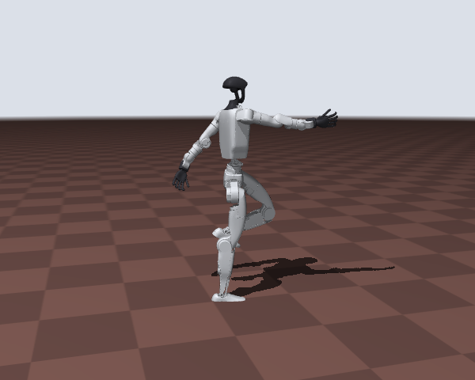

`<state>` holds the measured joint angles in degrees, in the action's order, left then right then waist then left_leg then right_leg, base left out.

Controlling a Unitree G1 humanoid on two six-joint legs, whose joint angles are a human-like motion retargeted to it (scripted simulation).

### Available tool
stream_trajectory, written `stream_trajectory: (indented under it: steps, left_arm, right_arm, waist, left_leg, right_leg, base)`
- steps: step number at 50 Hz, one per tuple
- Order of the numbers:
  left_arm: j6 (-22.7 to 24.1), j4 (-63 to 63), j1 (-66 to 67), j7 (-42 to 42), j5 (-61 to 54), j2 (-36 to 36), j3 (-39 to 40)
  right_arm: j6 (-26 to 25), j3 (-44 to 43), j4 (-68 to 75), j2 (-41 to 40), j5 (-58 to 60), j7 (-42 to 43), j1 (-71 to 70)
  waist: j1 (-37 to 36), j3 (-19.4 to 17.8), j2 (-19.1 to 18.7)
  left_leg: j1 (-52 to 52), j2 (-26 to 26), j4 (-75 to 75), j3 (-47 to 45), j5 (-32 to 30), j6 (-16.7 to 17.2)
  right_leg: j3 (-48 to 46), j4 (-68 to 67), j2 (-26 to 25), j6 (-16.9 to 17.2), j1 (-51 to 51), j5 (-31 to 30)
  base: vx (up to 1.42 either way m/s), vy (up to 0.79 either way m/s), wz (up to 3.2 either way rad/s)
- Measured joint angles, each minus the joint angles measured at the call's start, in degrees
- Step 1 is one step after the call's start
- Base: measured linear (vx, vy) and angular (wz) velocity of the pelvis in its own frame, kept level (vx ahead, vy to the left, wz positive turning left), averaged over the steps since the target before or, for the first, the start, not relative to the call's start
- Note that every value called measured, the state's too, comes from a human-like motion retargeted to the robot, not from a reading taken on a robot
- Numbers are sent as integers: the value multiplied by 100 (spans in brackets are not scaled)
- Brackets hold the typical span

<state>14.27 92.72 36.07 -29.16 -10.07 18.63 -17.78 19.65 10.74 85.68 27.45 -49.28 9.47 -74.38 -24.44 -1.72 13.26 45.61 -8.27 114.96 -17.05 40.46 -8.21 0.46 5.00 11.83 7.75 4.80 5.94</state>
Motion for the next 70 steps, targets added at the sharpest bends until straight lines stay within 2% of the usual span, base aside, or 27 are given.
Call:
stream_trajectory:
  steps: [3,5,7,10,11,13,15,18,20,22,25,28,31,34,37,40,43,45,48,51,52,53,55,58,60,65,70]
  left_arm:
    - [-297,0,959,-195,-75,428,372]
    - [-480,-5,1233,-330,-263,576,612]
    - [-611,-50,1239,-431,-394,559,644]
    - [-727,-97,824,-358,-353,302,513]
    - [-665,-69,507,-142,-323,169,531]
    - [-336,0,-252,536,-539,-101,609]
    - [-110,92,-1191,1202,-1172,-388,721]
    - [-83,201,-2784,1757,-692,-692,812]
    - [-236,141,-4087,1888,253,-712,777]
    - [-452,-61,-5695,1963,1049,-600,819]
    - [-831,-382,-8265,1895,1991,-486,929]
    - [-1136,-663,-10530,1989,1830,-404,637]
    - [-1252,-972,-12226,2226,1252,-97,142]
    - [-1291,-1150,-13447,2189,1047,284,-286]
    - [-1259,-1134,-14227,2137,889,468,-602]
    - [-1059,-992,-14498,2210,572,437,-774]
    - [-665,-1045,-13999,2399,243,240,-743]
    - [-413,-1292,-13288,2612,69,31,-561]
    - [-363,-1644,-11661,2662,427,-472,-214]
    - [-307,-1465,-9628,2282,1178,-788,-11]
    - [-413,-1214,-8974,1967,1506,-803,96]
    - [-608,-889,-8282,1473,1749,-785,213]
    - [-680,-245,-6938,902,1602,-622,372]
    - [-474,307,-4941,572,1324,-119,568]
    - [-259,279,-3552,359,930,184,479]
    - [-157,-9,-756,-30,269,960,138]
    - [-571,92,604,-258,43,1169,862]
  right_arm:
    - [-77,450,54,549,-17,143,-1158]
    - [-128,700,147,758,-115,174,-1762]
    - [-152,872,275,777,-197,153,-2119]
    - [-191,784,394,510,-99,118,-2143]
    - [-151,623,321,335,-60,142,-1942]
    - [85,260,71,-58,-50,311,-1383]
    - [86,-291,-208,-483,487,615,-552]
    - [-146,-824,-516,-1183,1627,502,1405]
    - [-352,-815,-458,-1438,2376,112,2897]
    - [-765,-872,-36,-1449,3181,-390,4255]
    - [-1487,-1164,739,-1499,4282,-1242,6155]
    - [-1866,-920,1050,-1824,4417,-1928,7919]
    - [-1966,-98,990,-2171,4228,-2497,9422]
    - [-2082,389,986,-2326,4286,-3046,10544]
    - [-2182,352,1085,-2375,4375,-3373,11174]
    - [-2081,406,1023,-2419,4476,-3457,11260]
    - [-1843,613,947,-2436,4564,-3250,10826]
    - [-1769,669,1054,-2446,4726,-2972,10250]
    - [-1833,890,1110,-2467,5142,-2482,9340]
    - [-1657,1369,1158,-2204,4437,-2084,7771]
    - [-1665,1401,1172,-2022,4271,-2053,7105]
    - [-1748,1212,1172,-1792,4458,-2037,6488]
    - [-1698,505,1159,-1228,4907,-1712,5167]
    - [-1417,-158,766,-484,4313,-1140,3134]
    - [-1038,-207,502,-113,3220,-736,1784]
    - [-238,525,72,807,760,-18,-926]
    - [-339,1043,335,1236,361,238,-2835]
  waist:
    - [-162,5,32]
    - [-128,25,56]
    - [-27,93,87]
    - [82,169,105]
    - [18,35,57]
    - [-93,-266,-209]
    - [119,-311,-619]
    - [1032,-47,-1035]
    - [1539,316,-1147]
    - [1834,416,-1160]
    - [2218,166,-1165]
    - [2635,35,-1163]
    - [2990,68,-1238]
    - [3257,82,-1338]
    - [3359,54,-1396]
    - [3378,-1,-1386]
    - [3333,-54,-1262]
    - [3243,-217,-1107]
    - [2650,-234,-805]
    - [1822,-352,-627]
    - [1634,-354,-538]
    - [1589,-117,-439]
    - [1653,514,-315]
    - [1507,570,-103]
    - [1333,464,-32]
    - [604,145,158]
    - [208,84,285]
  left_leg:
    - [487,-92,-491,-80,-81,-238]
    - [498,-204,-1234,-295,-168,-457]
    - [191,-178,-2467,-569,-280,-491]
    - [-1023,62,-5366,-1118,-496,-125]
    - [-1910,218,-6843,-1477,-713,112]
    - [-3757,557,-9808,-2183,-1602,506]
    - [-4897,707,-11692,-2501,-2783,978]
    - [-5265,623,-11996,-1976,-3232,1487]
    - [-5085,642,-11996,-1469,-3231,1491]
    - [-5020,746,-11996,-984,-3136,1482]
    - [-5324,875,-11996,-198,-2945,1467]
    - [-5534,956,-11996,530,-2850,1351]
    - [-5621,917,-11996,1009,-2776,1224]
    - [-5732,798,-11996,1395,-2722,1126]
    - [-5886,688,-11996,1797,-2718,1077]
    - [-6059,639,-11970,2281,-2707,1105]
    - [-6239,719,-11862,2827,-2620,1152]
    - [-6516,855,-11797,3209,-2535,1132]
    - [-6685,1151,-11640,3612,-2517,1002]
    - [-6297,1484,-10608,3367,-2638,879]
    - [-5750,1616,-9639,3011,-2476,896]
    - [-4659,1659,-8091,2475,-2128,1018]
    - [-2392,1281,-5291,1424,-1585,877]
    - [-983,574,-2899,324,-630,125]
    - [-459,278,-1875,-13,-270,-119]
    - [120,8,-1101,-311,40,-197]
    - [-228,-129,-2466,-780,106,-355]
  right_leg:
    - [-200,0,9,-19,147,90]
    - [-347,-68,-8,-31,211,158]
    - [-404,-207,-16,-16,218,198]
    - [-300,-430,0,101,310,203]
    - [-181,-511,11,181,525,233]
    - [53,-664,-106,284,1083,321]
    - [78,-905,-427,141,1465,390]
    - [-486,-2539,-718,-428,1109,292]
    - [-811,-5083,-657,-739,-237,462]
    - [-838,-7342,-550,-868,-1436,791]
    - [-746,-9760,-556,-940,-2487,1414]
    - [-600,-11190,-523,-1085,-3432,1782]
    - [-352,-11691,-636,-1318,-4346,2069]
    - [-98,-11245,-920,-1415,-4858,2182]
    - [229,-9929,-1255,-1229,-4798,2073]
    - [550,-7831,-1313,-931,-4120,1907]
    - [637,-4858,-950,-662,-2805,1496]
    - [582,-2386,-605,-418,-1445,699]
    - [439,-535,-191,-70,-307,-311]
    - [413,-272,8,-2,70,-459]
    - [393,-235,99,0,82,-495]
    - [278,-220,176,-30,-135,-530]
    - [-54,-234,234,-63,-766,-522]
    - [-330,-307,328,-54,-815,-282]
    - [-451,-328,301,-103,-666,-148]
    - [-797,-99,194,-83,-91,-94]
    - [-1089,-131,155,53,130,-25]
  base:
    - [47,12,54]
    - [47,11,72]
    - [48,12,51]
    - [55,13,-24]
    - [66,17,-110]
    - [71,25,-129]
    - [65,34,-18]
    - [51,35,154]
    - [38,27,213]
    - [39,20,227]
    - [47,13,248]
    - [48,6,210]
    - [46,-1,131]
    - [44,-8,103]
    - [43,-10,111]
    - [41,-9,139]
    - [42,-12,165]
    - [44,-17,171]
    - [38,-25,96]
    - [25,-28,3]
    - [14,-28,46]
    - [8,-23,119]
    - [8,-16,174]
    - [26,-12,97]
    - [36,-13,46]
    - [41,-9,45]
    - [39,1,58]
